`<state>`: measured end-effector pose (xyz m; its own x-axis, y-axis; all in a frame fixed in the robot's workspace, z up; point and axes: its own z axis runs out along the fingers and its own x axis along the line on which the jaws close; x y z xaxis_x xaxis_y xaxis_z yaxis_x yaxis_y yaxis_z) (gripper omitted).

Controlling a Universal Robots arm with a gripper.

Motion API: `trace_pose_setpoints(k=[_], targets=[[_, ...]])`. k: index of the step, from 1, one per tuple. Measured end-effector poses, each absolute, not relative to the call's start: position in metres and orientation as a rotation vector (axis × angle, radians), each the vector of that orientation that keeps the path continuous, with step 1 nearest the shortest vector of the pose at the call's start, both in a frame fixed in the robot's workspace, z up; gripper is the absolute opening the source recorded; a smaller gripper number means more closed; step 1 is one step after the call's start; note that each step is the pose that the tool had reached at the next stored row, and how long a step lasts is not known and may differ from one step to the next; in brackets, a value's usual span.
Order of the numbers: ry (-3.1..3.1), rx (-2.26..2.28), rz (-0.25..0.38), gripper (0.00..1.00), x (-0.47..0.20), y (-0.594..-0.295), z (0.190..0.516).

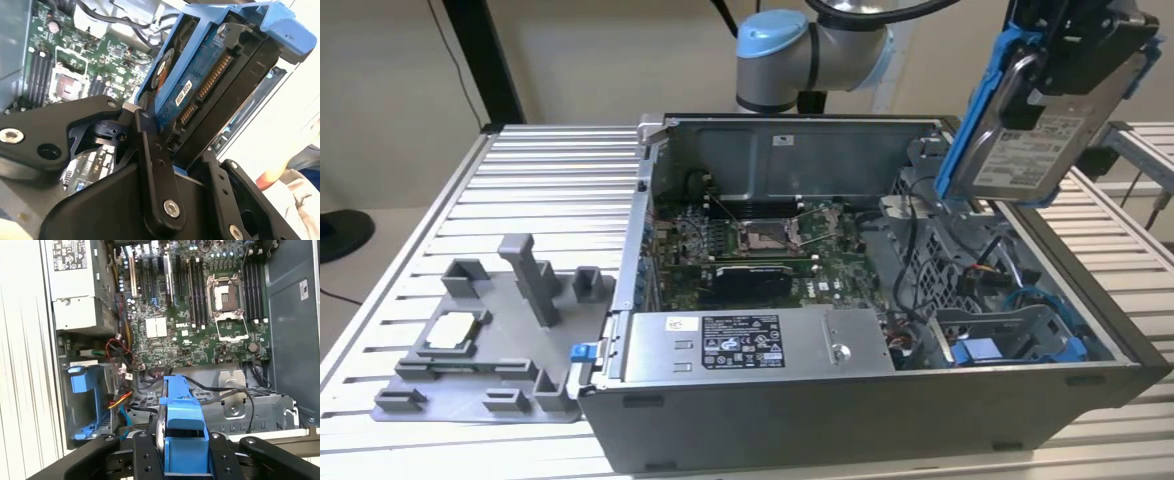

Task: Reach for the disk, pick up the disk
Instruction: 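Pick up the disk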

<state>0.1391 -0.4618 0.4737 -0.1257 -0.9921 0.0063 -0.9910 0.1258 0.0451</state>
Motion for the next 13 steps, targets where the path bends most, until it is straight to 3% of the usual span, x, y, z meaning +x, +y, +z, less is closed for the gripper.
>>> trace_pose_setpoints(k=[13], targets=[[-2.331, 2.054, -0.046, 0.0, 0.132, -0.508, 0.472]])
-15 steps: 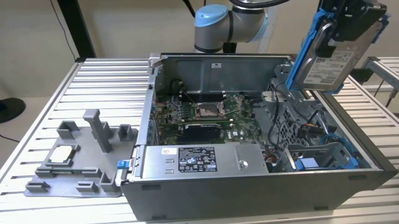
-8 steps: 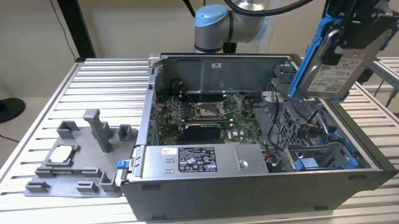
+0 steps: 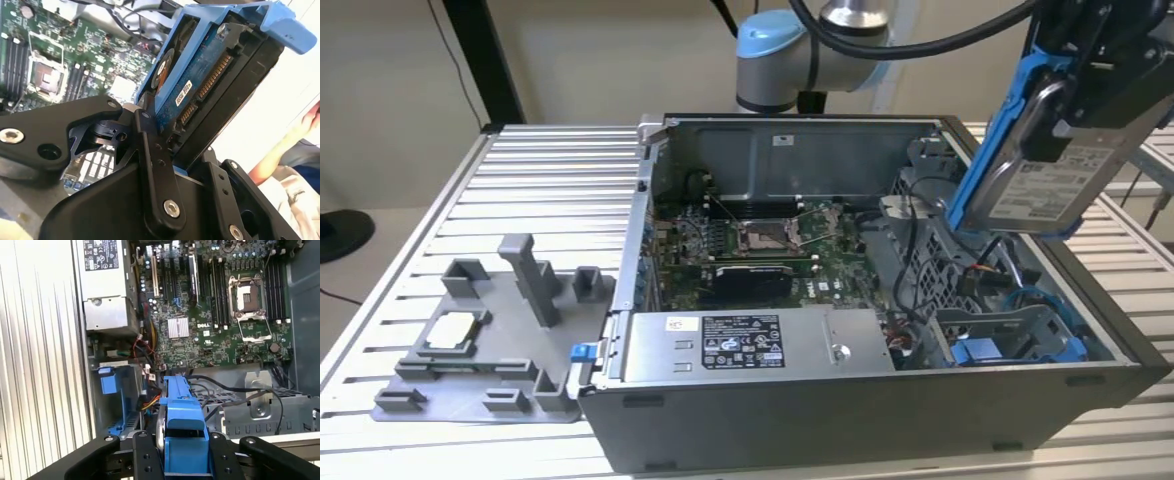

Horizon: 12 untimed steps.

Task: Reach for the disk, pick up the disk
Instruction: 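Pick up the disk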

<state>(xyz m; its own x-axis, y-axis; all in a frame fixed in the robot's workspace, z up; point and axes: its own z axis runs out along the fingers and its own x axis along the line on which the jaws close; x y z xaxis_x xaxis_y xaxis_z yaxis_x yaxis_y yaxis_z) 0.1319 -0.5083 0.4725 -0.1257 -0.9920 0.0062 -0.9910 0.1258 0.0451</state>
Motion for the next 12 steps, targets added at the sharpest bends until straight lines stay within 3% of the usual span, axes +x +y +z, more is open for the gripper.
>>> trace_pose_setpoints(k=[12], targets=[[-2.331, 2.055, -0.046, 0.0, 0.119, -0.551, 0.472]])
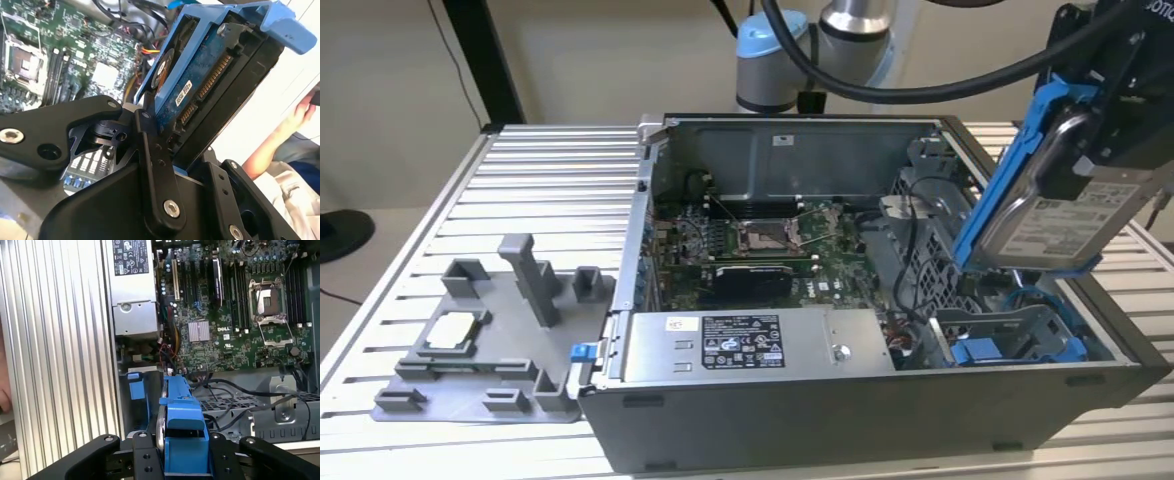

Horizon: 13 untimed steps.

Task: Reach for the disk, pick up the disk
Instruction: 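Pick up the disk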

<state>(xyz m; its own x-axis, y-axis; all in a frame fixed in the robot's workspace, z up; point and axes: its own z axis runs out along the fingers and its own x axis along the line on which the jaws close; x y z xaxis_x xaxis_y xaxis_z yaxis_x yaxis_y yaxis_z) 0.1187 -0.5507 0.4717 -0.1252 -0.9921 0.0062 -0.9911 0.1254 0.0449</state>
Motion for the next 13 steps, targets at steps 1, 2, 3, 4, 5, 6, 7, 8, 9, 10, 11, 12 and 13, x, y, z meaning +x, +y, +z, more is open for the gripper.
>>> trace_pose_setpoints(k=[1, 2, 3, 4, 5, 6, 7, 8, 9, 10, 11, 12, 13], targets=[[-2.331, 2.055, -0.046, 0.0, 0.118, -0.554, 0.472], [-2.33, 2.055, -0.046, 0.0, 0.117, -0.557, 0.472], [-2.33, 2.056, -0.046, 0.0, 0.116, -0.56, 0.472], [-2.326, 2.059, -0.046, 0.0, 0.115, -0.561, 0.471], [-2.32, 2.067, -0.046, 0.0, 0.115, -0.562, 0.471], [-2.312, 2.075, -0.046, 0.0, 0.115, -0.563, 0.471], [-2.303, 2.085, -0.045, 0.0, 0.115, -0.564, 0.471], [-2.293, 2.096, -0.045, 0.0, 0.115, -0.564, 0.471], [-2.283, 2.107, -0.045, 0.0, 0.115, -0.564, 0.471], [-2.273, 2.117, -0.045, 0.0, 0.115, -0.565, 0.471], [-2.267, 2.123, -0.044, 0.0, 0.114, -0.566, 0.471], [-2.265, 2.125, -0.044, 0.0, 0.113, -0.569, 0.471], [-2.264, 2.127, -0.044, 0.0, 0.112, -0.571, 0.471]])
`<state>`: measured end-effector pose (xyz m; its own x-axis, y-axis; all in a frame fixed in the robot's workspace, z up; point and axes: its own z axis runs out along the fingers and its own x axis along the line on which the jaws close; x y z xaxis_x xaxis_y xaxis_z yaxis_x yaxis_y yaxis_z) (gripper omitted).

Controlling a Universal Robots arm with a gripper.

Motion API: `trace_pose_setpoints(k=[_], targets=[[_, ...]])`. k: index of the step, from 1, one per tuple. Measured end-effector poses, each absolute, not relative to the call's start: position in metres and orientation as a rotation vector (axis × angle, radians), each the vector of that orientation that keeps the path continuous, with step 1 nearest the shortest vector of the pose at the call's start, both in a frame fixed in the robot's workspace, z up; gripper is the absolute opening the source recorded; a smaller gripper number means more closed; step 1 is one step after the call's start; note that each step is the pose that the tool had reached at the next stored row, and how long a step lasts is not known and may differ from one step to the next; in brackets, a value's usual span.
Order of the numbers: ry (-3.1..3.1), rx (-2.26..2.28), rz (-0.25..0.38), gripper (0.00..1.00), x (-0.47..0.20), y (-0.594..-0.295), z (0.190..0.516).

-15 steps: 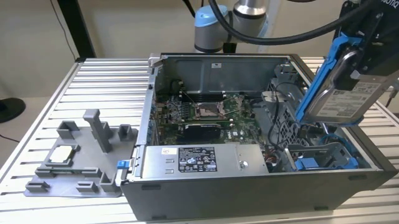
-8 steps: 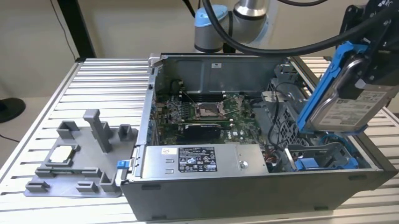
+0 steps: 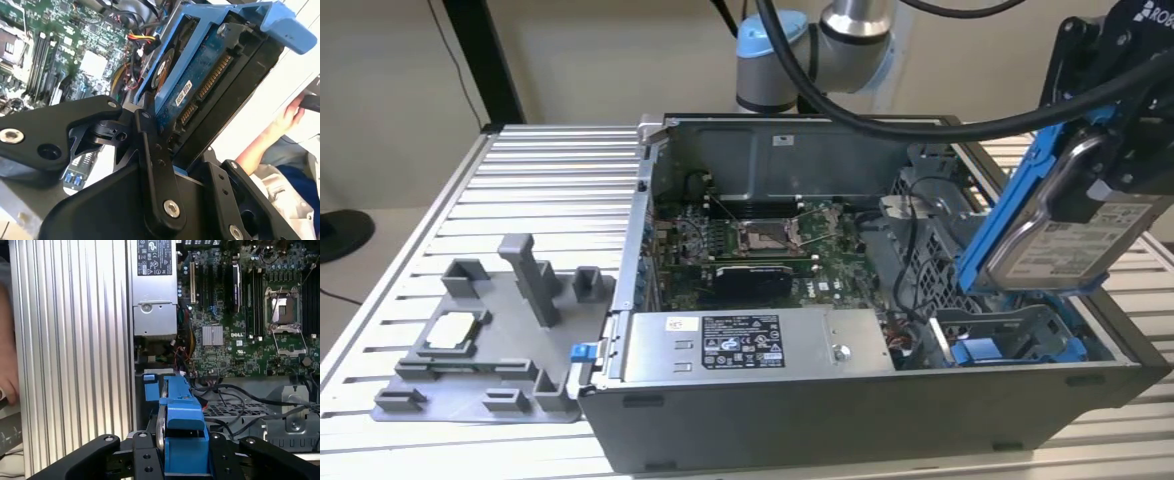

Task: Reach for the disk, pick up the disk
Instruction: 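Pick up the disk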

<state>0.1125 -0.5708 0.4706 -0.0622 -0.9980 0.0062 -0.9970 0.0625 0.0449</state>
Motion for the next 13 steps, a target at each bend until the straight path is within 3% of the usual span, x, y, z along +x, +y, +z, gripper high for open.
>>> trace_pose_setpoints(k=[13], targets=[[-2.258, 2.134, -0.043, 0.0, 0.1, -0.574, 0.469]])
